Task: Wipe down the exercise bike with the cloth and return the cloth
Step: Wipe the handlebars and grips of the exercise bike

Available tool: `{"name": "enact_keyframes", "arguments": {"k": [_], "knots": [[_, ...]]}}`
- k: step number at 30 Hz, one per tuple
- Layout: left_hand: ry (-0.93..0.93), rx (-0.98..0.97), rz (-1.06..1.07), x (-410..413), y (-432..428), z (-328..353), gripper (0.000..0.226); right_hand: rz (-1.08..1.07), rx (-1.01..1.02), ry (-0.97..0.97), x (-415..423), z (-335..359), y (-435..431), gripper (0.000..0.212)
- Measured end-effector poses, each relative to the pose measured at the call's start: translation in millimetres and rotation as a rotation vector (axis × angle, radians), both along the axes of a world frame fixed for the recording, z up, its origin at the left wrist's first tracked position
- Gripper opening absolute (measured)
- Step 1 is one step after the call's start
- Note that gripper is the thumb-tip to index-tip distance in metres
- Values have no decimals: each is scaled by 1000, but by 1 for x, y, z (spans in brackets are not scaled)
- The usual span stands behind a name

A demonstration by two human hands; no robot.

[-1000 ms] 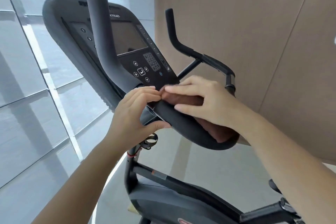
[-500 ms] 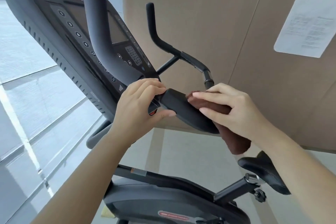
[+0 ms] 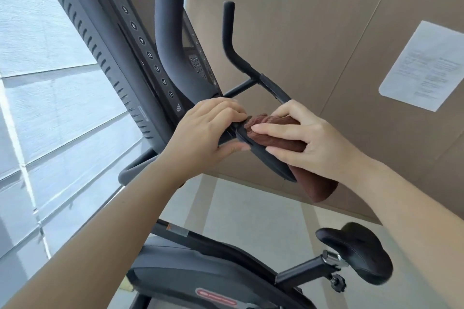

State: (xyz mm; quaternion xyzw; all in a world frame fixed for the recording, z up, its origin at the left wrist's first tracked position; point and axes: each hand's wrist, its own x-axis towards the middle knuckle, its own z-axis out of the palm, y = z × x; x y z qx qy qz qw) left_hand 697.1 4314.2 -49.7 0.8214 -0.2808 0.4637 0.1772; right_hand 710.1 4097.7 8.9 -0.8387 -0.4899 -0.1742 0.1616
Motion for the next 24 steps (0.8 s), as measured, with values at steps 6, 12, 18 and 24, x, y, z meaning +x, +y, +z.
{"name": "enact_keyframes", "arguments": {"k": [6, 12, 18, 24], "knots": [[5, -59, 22, -1, -6, -1, 51, 15, 60, -6, -12, -21, -42, 38], [2, -108, 66, -4, -17, -1, 62, 16, 146, 24, -11, -3, -34, 39], [26, -129, 70, -7, -19, 2, 62, 17, 172, 40, -8, -8, 11, 36], [95, -102, 110, -11, -19, 3, 65, -20, 188, 68, -11, -30, -44, 41]]}}
